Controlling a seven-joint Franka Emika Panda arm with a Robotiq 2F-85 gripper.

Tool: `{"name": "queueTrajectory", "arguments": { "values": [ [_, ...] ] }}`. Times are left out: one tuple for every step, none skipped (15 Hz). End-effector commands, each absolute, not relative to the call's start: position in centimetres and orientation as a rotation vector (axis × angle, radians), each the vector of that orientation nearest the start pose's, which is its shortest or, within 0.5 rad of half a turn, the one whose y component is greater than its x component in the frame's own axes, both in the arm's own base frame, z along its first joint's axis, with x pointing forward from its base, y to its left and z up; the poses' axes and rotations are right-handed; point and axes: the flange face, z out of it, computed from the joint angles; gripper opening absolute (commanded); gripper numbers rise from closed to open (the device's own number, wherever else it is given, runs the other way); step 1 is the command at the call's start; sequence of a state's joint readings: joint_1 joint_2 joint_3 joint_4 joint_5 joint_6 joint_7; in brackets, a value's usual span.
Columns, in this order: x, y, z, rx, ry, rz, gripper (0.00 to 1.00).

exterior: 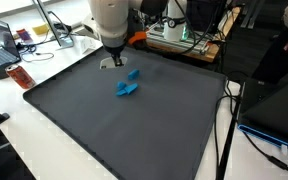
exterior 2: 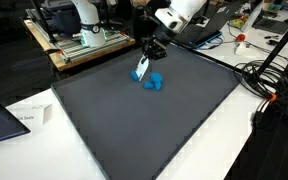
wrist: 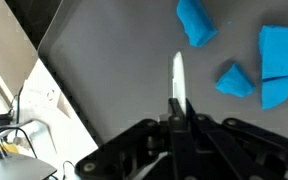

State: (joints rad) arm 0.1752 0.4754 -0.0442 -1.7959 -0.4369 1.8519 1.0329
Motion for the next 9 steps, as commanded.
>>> {"name": "queueTrajectory", "arguments": {
  "values": [
    [61.5,4.9,25.7,2.322,-0.956,-0.133,0.01],
    [61.6,5.0,25.4,2.302,-0.979,-0.126,0.01],
    [61.7,5.0,25.1,2.284,-0.998,-0.125,0.01],
    [61.8,5.1,24.9,2.272,-1.014,-0.127,0.01],
    [61.9,5.1,24.7,2.257,-1.029,-0.126,0.01],
    [62.0,5.2,24.5,2.241,-1.041,-0.132,0.01],
    [62.2,5.2,24.3,2.224,-1.051,-0.14,0.01],
    [62.4,5.2,24.2,2.2,-1.065,-0.138,0.01],
    [62.6,5.2,24.1,2.184,-1.076,-0.141,0.01]
  ]
}}
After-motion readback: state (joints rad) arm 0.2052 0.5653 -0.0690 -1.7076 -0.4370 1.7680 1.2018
